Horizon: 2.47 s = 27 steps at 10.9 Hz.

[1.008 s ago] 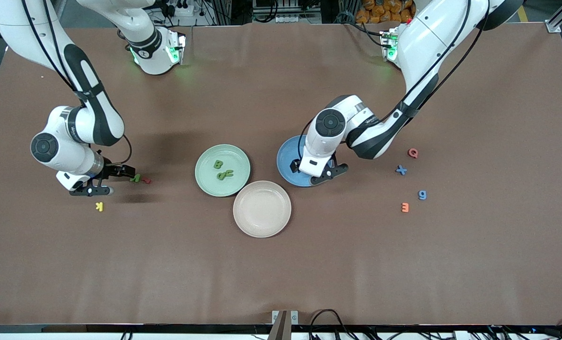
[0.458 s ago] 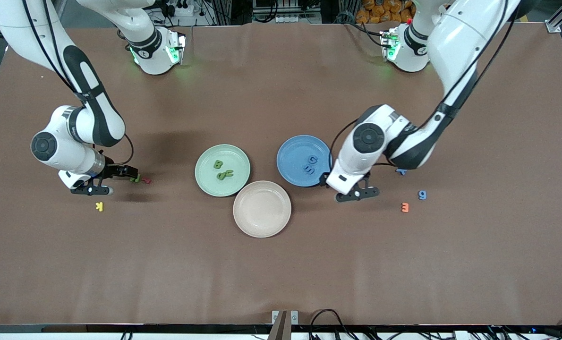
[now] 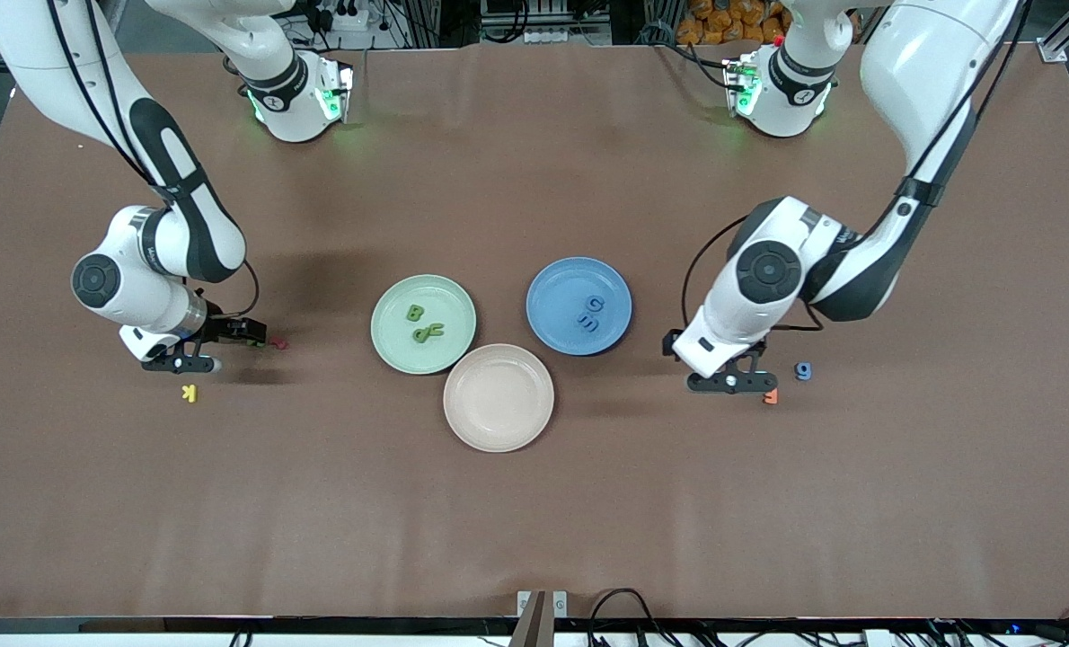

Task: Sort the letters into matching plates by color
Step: 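Move the right gripper to the green N while the left gripper reaches the blue 6, then lower and close the right gripper on the N while the left grasps the 6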

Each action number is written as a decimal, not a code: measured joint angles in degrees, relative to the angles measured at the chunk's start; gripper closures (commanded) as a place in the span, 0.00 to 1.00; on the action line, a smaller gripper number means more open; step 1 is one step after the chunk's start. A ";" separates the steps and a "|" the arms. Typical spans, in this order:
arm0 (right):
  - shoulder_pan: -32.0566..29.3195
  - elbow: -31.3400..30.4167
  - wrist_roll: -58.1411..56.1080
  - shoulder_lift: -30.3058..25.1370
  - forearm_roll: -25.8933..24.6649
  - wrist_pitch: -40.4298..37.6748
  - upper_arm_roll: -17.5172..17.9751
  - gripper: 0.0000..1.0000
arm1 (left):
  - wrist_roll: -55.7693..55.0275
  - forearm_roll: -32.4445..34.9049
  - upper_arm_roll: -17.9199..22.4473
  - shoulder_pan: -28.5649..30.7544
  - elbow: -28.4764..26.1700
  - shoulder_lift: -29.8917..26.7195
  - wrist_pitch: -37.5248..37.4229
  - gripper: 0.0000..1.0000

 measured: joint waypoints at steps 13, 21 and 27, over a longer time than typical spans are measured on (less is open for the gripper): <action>0.28 -2.29 -0.02 0.43 -0.02 4.67 0.10 0.00 | 9.47 0.25 -10.61 24.26 -9.88 -1.91 6.72 0.00; -0.38 -2.34 -0.16 -0.02 -0.02 4.65 -0.22 0.00 | 9.47 5.27 -9.95 27.55 -11.81 0.11 9.70 0.35; -0.57 -2.64 -0.34 -0.03 -0.06 4.65 -0.31 0.00 | 9.47 6.72 -8.73 28.61 -12.23 0.81 11.67 0.35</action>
